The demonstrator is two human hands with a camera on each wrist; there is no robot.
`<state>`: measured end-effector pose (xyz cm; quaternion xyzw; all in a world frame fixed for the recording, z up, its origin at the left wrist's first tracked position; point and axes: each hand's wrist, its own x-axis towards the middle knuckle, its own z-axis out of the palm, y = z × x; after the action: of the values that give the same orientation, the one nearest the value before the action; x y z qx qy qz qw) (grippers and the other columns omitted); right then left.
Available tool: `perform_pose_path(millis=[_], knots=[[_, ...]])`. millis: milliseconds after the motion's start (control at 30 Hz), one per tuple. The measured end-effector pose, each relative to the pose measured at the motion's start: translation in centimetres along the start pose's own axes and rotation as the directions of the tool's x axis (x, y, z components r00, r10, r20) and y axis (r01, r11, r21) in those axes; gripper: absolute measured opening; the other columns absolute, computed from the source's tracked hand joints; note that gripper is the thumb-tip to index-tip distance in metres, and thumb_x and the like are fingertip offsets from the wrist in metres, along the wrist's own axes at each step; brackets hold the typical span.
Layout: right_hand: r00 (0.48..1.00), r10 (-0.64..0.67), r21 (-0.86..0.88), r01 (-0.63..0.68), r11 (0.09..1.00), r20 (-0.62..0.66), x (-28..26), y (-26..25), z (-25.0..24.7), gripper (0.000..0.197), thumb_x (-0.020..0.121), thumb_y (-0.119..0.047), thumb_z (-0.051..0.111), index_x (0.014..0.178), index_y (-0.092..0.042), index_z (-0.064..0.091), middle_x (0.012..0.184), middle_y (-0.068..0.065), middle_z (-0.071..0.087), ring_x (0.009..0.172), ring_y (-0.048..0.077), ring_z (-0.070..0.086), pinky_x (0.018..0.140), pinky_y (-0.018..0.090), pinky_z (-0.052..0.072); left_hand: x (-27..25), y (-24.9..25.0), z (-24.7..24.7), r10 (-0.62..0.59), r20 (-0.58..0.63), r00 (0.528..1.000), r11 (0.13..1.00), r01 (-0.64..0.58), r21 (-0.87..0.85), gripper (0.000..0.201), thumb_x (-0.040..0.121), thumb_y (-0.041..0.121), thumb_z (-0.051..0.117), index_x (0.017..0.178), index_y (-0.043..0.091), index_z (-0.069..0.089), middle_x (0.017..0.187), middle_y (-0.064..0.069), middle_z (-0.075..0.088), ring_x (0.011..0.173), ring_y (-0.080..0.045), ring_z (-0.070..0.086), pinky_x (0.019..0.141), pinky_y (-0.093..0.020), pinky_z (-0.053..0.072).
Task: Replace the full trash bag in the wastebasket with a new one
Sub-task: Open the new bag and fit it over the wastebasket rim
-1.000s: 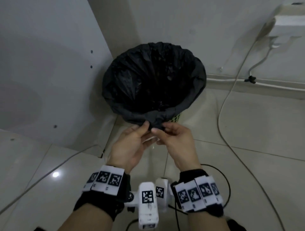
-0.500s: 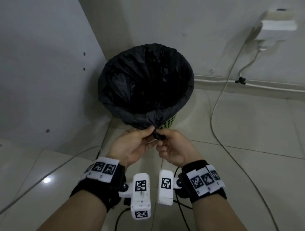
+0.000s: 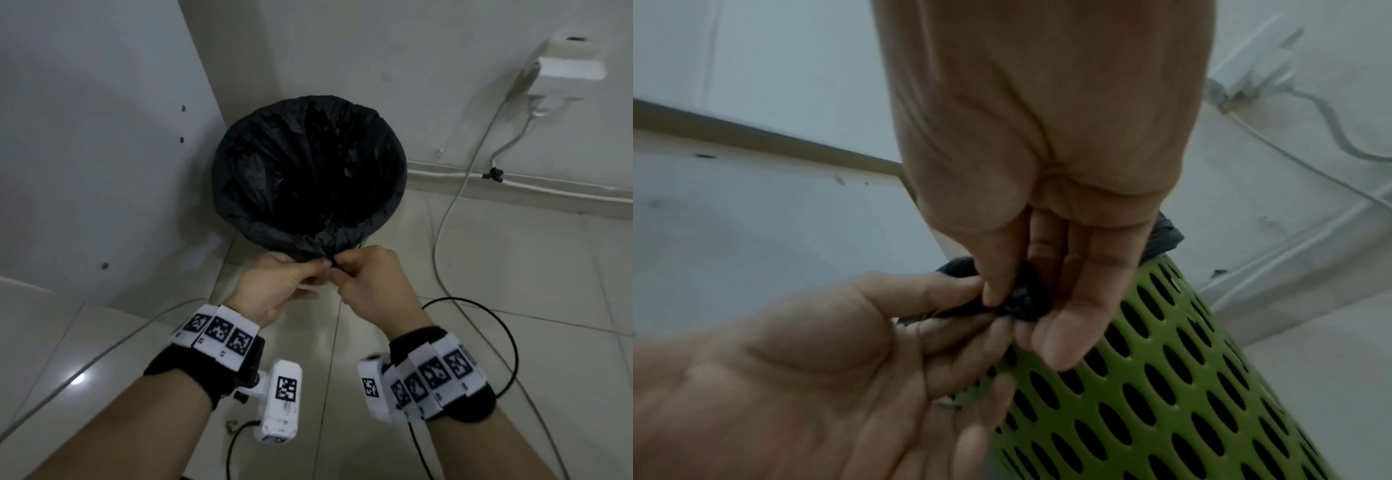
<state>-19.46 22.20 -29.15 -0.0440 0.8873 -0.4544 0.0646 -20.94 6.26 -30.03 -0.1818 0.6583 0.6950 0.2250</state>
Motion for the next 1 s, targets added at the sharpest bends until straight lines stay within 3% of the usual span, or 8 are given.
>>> perform_pose_path(millis=[100,267,367,433,533,633,800,1000], knots=[[0.984,0.166,0.235,-0.176,0.956,0.060,0.5,0.3,-0.4,0.024,0.098,-0.014,0.059,0.078,-0.004,0.068,0.065,0.013,0.067,0.057,0.025,0.064,0.060,0.042,0.060,0.2,-0.1,-1.3,0.020,0.039,0.999,0.997,-0.023,0.076,0.026,0.093,0.017,0.065,0.110,0.000,0.072,0.110,-0.017,0.074,0.099,-0.024,0.067,0.083,-0.034,0.052],[0.827,0.267,0.805,-0.552,0.215,0.495,0.5,0.6,0.0,0.018,0.103,-0.009,0.043,0.092,-0.005,0.057,0.069,0.008,0.057,0.057,0.020,0.055,0.052,0.026,0.050,-0.2,-0.5,-0.8,-0.017,0.150,0.989,1.000,0.018,-0.005,0.034,0.100,0.023,0.053,0.120,0.000,0.067,0.107,-0.015,0.072,0.100,-0.026,0.067,0.092,-0.040,0.054],[0.768,0.268,0.776,-0.622,0.100,0.581,0.4,0.7,0.3,0.018,0.103,-0.013,0.043,0.093,-0.007,0.058,0.066,0.005,0.054,0.052,0.015,0.051,0.047,0.021,0.047,-0.3,-0.1,0.4,-0.020,0.172,0.985,0.991,0.042,-0.128,0.024,0.101,0.014,0.051,0.108,-0.001,0.069,0.083,-0.009,0.070,0.076,-0.018,0.066,0.074,-0.034,0.058],[0.770,0.360,0.768,-0.613,0.186,0.527,0.2,0.6,0.3,0.016,0.101,-0.016,0.052,0.092,-0.006,0.061,0.065,0.006,0.057,0.049,0.015,0.051,0.043,0.022,0.046,-0.3,0.3,1.2,-0.029,0.123,0.992,0.985,0.050,-0.165,0.015,0.096,0.008,0.057,0.096,0.002,0.071,0.077,-0.007,0.070,0.067,-0.016,0.065,0.066,-0.031,0.058],[0.883,0.456,0.669,-0.405,0.623,0.110,-0.5,1.1,0.8,0.012,0.094,-0.017,0.067,0.090,-0.007,0.061,0.070,0.008,0.066,0.048,0.019,0.057,0.044,0.030,0.052,0.0,0.5,1.7,-0.028,0.012,1.000,0.983,0.029,-0.182,0.007,0.089,0.001,0.065,0.091,0.001,0.071,0.083,-0.011,0.073,0.072,-0.020,0.067,0.066,-0.030,0.060],[0.966,-0.021,0.141,0.059,0.988,-0.259,-1.4,1.4,1.5,0.016,0.088,-0.022,0.065,0.103,-0.019,0.067,0.088,-0.005,0.072,0.059,0.007,0.062,0.058,0.030,0.057,0.3,0.4,1.8,0.013,-0.083,0.996,0.977,-0.030,-0.209,0.010,0.085,-0.004,0.067,0.093,0.000,0.072,0.083,-0.013,0.074,0.073,-0.023,0.069,0.067,-0.033,0.059],[0.943,-0.250,-0.203,0.206,0.957,-0.219,-0.6,1.9,1.9,0.015,0.082,-0.022,0.066,0.094,-0.015,0.072,0.080,0.003,0.073,0.072,0.024,0.066,0.060,0.038,0.054,0.0,0.3,1.4,0.010,-0.069,0.998,0.989,-0.020,-0.145,0.019,0.087,0.007,0.069,0.105,0.004,0.073,0.091,-0.011,0.076,0.077,-0.018,0.071,0.076,-0.037,0.060],[0.971,0.238,0.520,-0.193,0.832,-0.020,0.4,1.6,0.2,0.020,0.095,-0.007,0.058,0.081,-0.006,0.071,0.063,0.003,0.064,0.054,0.019,0.056,0.044,0.031,0.046,0.0,-0.4,1.0,-0.010,0.043,0.999,0.984,0.017,-0.178,0.021,0.095,0.012,0.057,0.112,0.005,0.069,0.099,-0.010,0.072,0.097,-0.023,0.066,0.090,-0.041,0.053]])
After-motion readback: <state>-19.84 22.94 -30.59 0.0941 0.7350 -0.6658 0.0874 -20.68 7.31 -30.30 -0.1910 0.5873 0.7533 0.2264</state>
